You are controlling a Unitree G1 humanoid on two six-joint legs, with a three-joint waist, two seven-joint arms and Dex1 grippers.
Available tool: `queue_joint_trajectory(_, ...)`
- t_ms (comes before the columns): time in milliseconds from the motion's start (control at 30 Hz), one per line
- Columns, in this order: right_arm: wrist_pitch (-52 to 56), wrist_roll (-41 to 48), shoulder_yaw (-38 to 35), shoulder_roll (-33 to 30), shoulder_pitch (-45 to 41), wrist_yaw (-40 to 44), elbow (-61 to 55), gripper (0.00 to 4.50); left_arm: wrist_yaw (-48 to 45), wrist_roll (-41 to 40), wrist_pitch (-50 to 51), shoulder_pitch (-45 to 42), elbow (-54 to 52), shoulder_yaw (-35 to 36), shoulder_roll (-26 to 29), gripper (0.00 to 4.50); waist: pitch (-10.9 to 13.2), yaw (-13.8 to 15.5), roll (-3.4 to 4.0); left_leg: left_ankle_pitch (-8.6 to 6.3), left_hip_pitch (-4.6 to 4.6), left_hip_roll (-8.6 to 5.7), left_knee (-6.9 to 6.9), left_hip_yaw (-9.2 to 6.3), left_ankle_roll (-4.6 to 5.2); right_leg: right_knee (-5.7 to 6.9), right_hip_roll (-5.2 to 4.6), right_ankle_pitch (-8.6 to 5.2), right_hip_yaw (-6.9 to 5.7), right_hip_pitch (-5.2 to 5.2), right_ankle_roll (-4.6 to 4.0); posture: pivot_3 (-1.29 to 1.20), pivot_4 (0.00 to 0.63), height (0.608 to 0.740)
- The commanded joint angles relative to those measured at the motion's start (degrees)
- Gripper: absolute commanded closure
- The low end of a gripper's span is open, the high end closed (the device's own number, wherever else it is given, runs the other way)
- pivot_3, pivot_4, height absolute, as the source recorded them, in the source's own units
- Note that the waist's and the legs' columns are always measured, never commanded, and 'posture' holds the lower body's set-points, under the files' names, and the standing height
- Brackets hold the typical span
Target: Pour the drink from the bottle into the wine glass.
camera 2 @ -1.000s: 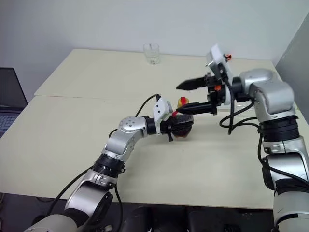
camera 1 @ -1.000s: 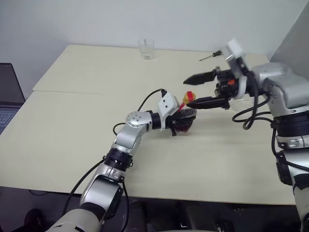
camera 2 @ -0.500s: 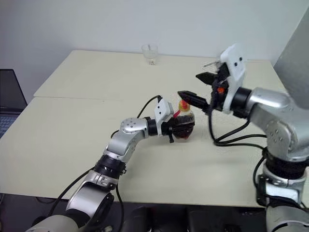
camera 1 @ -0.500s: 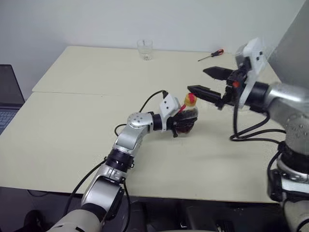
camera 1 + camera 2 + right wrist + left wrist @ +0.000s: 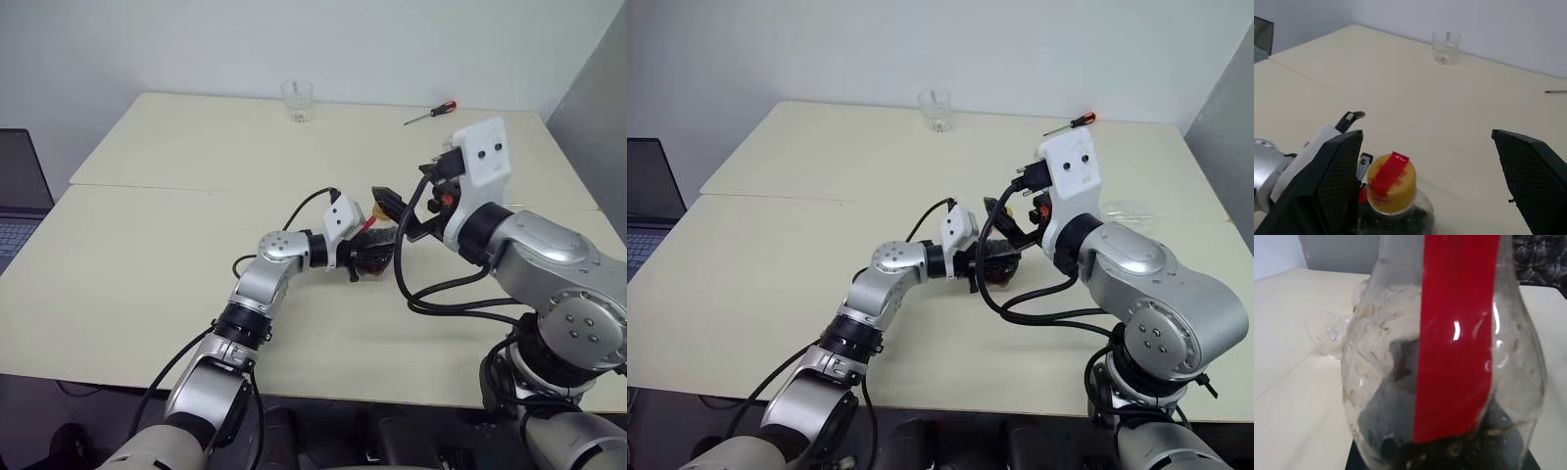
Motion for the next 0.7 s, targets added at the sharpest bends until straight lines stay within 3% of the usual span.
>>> queue_joint_trajectory(33, 0.5, 0.14, 0.51, 1.32, 1.36, -2.87, -2.65, 0.0, -0.27, -0.59, -1.8, -1.92, -1.2, 0.41, -0.68, 3.58, 0.0, -0.01, 0.0, 0.0, 0.0, 0.0, 0.0, 0.0, 0.0, 0.0, 0.0, 0.0, -0.01, 0.01, 0.0, 0.0, 0.15, 0.74)
queue_joint_trajectory(233, 0.5, 1.2, 1.59, 6.43, 1.91, -6.49, -3.29, 0.0, -0.14, -0.68, -1.32, -1.25, -1.98, 0.65, -0.39, 3.58, 0.0, -0.13, 0.0, 0.0, 0.0, 0.01, 0.0, -0.03, 0.0, 0.02, 0.04, 0.0, -0.03, 0.0, 0.01, 0.0, 0.15, 0.74)
queue_joint_trajectory(500, 0.5, 1.79, 1.4, 8.83, 4.75, -8.05, -3.14, 0.0, 0.24, -0.72, -1.05, -1.06, -2.26, 0.76, -0.14, 3.58, -0.01, -0.12, -0.01, 0.0, -0.01, 0.01, 0.0, -0.04, 0.0, -0.02, 0.03, -0.01, 0.01, 0.0, 0.01, 0.0, 0.15, 0.74)
queue_joint_trajectory(600, 0.5, 1.59, 1.13, 9.62, 6.19, -8.09, -3.21, 0.55, 0.33, -0.69, -1.15, -1.19, -2.03, 0.79, -0.12, 3.58, 0.0, -0.09, -0.01, 0.0, -0.01, 0.01, -0.02, -0.04, 0.01, -0.02, 0.04, -0.01, -0.06, 0.01, 0.01, 0.0, 0.15, 0.74)
queue_joint_trajectory(700, 0.5, 1.37, 0.84, 10.25, 6.27, -8.21, -3.31, 1.58, 0.38, -0.67, -1.24, -1.3, -1.86, 0.81, -0.19, 3.58, -0.01, -0.12, -0.01, 0.0, -0.01, 0.01, -0.02, -0.04, 0.01, -0.02, 0.04, -0.01, -0.03, 0.0, 0.01, 0.0, 0.15, 0.74)
